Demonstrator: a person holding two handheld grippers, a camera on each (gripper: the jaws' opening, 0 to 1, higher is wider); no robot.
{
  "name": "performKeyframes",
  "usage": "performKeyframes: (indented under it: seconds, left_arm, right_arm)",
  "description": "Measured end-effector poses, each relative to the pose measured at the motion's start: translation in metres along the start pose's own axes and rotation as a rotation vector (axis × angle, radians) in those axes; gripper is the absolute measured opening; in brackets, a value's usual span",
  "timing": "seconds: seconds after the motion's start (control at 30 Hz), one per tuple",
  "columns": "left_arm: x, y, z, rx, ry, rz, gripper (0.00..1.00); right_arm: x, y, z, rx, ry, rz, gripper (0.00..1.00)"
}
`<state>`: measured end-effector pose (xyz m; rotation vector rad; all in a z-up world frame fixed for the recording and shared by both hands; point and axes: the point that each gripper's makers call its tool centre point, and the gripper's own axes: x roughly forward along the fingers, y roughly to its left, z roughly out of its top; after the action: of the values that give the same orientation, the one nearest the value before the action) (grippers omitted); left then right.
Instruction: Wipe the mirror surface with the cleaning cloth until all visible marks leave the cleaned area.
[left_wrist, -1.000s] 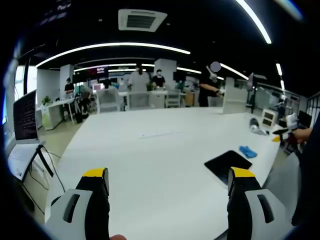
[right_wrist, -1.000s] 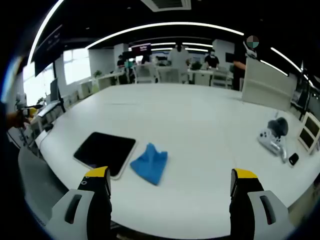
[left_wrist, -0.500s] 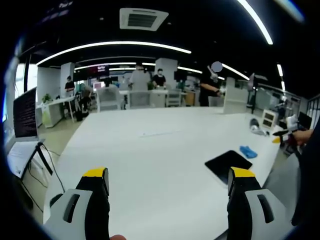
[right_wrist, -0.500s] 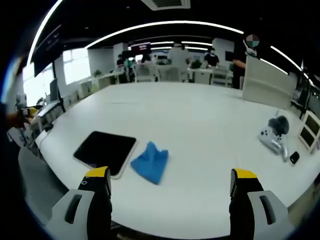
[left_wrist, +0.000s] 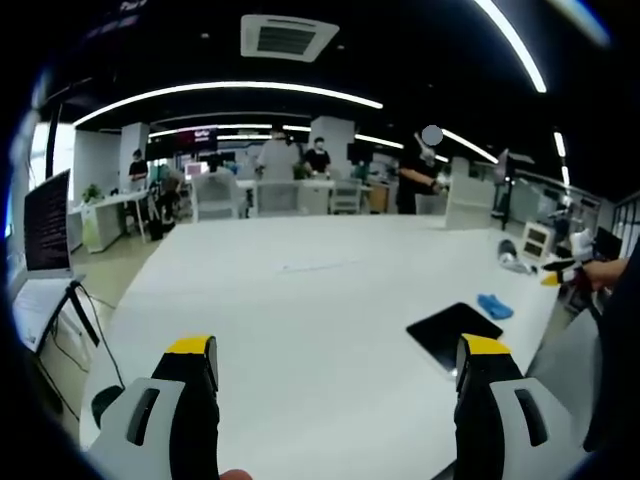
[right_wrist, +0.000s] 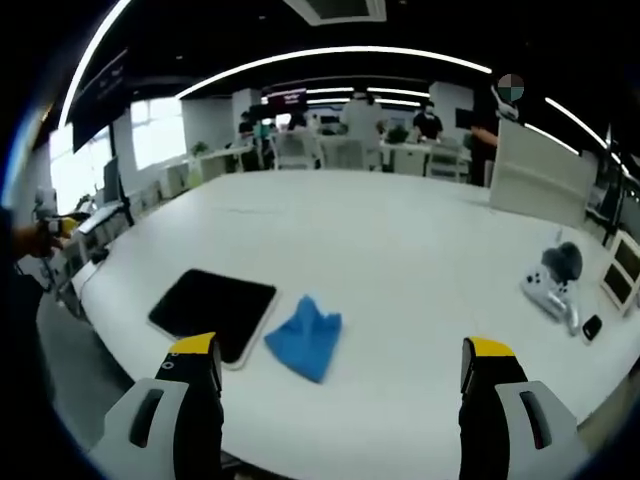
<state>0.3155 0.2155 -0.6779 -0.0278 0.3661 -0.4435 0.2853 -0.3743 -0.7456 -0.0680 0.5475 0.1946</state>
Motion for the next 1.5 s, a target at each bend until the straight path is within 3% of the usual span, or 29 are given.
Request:
performKeyframes:
  seconds: [0.3, 0.5, 0.87, 1.23, 1.5]
  left_arm:
    - [0.006, -0.011, -0.004, 0.007, 0.015, -0.023, 0.99]
    - [0.007, -0.008, -0.008, 0.0, 0.022, -0.021, 0.99]
    - [0.009, -0.008, -0.022, -0.004, 0.054, -0.026, 0.99]
    - [0.014, -0.008, -0.019, -0.003, 0.055, -0.042, 0.99]
    - [0.013, -0.008, -0.022, -0.006, 0.061, -0.041, 0.99]
  right_arm:
    - [0.009, 0.008, 0.013, -0.035, -0.041, 0.015, 0.98]
    - [0.018, 0.01, 0.013, -0.019, -0.019, 0.03, 1.0]
    - [0.036, 0.009, 0.033, -0.053, -0.038, 0.024, 0.99]
    - [0.054, 0.005, 0.049, -0.061, -0.039, 0.02, 0.99]
    - [0.067, 0.007, 0.045, -0.052, -0.031, 0.019, 0.98]
